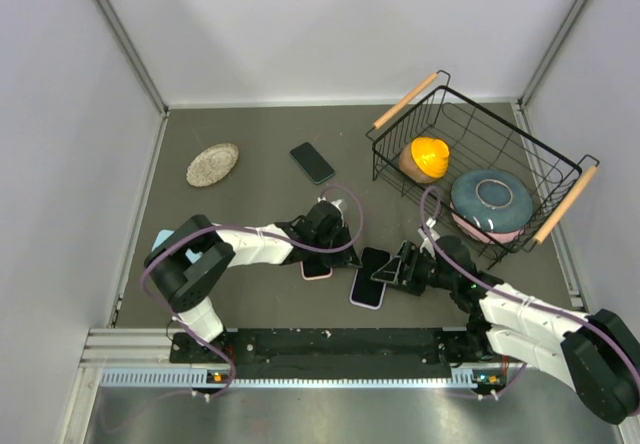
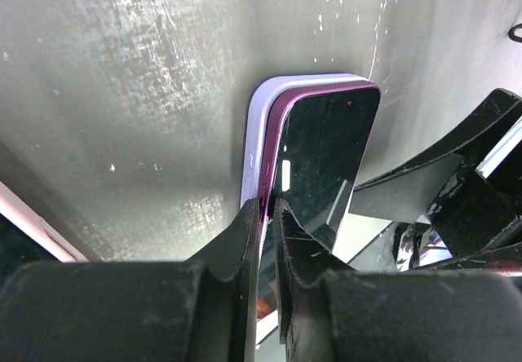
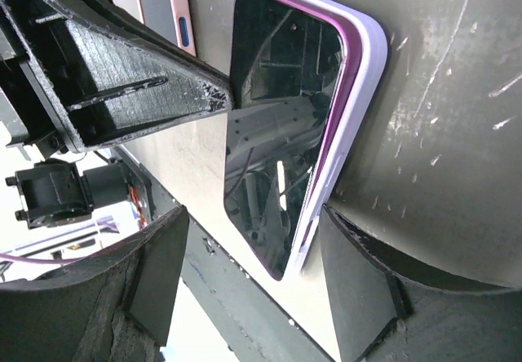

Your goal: Put the phone into the phone case

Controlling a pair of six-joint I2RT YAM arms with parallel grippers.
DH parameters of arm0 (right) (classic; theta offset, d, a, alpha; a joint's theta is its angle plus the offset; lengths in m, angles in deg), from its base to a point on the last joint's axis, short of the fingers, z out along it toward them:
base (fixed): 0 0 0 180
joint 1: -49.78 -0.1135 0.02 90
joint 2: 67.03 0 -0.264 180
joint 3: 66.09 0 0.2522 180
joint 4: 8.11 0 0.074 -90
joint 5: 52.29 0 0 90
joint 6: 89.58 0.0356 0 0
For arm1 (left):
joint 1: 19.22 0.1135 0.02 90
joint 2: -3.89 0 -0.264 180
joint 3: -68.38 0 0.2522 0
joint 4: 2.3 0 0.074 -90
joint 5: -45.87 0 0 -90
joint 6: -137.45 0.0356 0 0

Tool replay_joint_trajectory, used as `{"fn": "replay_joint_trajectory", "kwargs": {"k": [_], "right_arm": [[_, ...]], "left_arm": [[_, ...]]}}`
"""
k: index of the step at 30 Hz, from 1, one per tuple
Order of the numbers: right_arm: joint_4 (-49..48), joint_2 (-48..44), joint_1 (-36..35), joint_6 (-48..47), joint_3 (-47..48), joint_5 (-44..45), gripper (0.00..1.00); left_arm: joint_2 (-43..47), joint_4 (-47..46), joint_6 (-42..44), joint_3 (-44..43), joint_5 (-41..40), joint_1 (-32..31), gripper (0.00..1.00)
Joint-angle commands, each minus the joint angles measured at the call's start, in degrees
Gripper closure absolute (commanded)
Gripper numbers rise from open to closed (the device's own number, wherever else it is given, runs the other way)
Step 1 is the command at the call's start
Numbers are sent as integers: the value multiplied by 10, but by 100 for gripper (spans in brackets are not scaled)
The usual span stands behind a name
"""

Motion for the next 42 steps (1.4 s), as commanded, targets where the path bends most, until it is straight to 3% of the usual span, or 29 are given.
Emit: {"fn": "replay_joint_trajectory", "kwargs": {"k": [1,9,22,35,42], "right_arm": [[-211,-38,0,37,7,28,36],[-206,-64,0,46,14,34,35],[-194,-59,1,25,1,67,34],[-291,-5,1,75,3,-28,34],[-60,-67,0,3,31,23,34]], "left_arm": [[6,-21,-40,20,118,-30,100],[11,-53,-75,28,149,-37,100],[0,-12,-65,17,125,-44,100],[-3,-57,-87,33,147,-44,100],[-2,-50,-87,46,135,-44,100]]}}
